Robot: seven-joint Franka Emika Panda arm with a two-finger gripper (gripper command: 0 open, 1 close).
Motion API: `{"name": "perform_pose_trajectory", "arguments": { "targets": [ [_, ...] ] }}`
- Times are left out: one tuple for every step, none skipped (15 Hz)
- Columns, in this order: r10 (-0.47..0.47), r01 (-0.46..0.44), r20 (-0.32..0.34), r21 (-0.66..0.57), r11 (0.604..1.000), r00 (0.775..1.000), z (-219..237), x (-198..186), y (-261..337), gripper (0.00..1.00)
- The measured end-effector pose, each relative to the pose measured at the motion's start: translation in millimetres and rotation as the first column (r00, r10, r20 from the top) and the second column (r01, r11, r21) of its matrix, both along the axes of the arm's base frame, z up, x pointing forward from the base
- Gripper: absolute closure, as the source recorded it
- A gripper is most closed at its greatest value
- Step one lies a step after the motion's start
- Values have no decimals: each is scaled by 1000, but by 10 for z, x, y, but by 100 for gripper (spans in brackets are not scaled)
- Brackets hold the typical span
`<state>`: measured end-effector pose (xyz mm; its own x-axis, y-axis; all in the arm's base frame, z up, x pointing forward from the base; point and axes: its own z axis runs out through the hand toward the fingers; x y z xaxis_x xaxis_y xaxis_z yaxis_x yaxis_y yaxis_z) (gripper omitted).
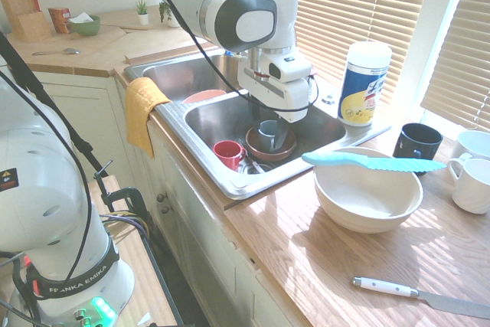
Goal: Put the knife into the sink
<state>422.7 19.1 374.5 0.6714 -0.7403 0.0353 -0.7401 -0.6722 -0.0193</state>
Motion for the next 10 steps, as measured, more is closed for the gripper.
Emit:
{"name": "perform_pose_trajectory", "arguments": {
  "targets": [
    [-1,1,-1,0,1000,1000,-6,2,-4,0],
    [-4,4,5,-2,1000,1000,2,9,-17,0],
    [-12,12,22,-5,1000,1000,36,30,-38,0],
    [-28,28,42,-12,1000,999,117,64,-79,0],
    [-47,48,67,-16,999,997,230,102,-132,0],
    [-65,67,92,-22,998,994,364,137,-204,0],
    [-85,88,111,-26,996,990,502,164,-306,0],
    [-107,111,122,-27,994,987,640,181,-413,0],
    [-140,145,134,-27,989,981,777,187,-551,0],
    [-185,192,147,-30,981,972,906,184,-704,0]
  ]
}}
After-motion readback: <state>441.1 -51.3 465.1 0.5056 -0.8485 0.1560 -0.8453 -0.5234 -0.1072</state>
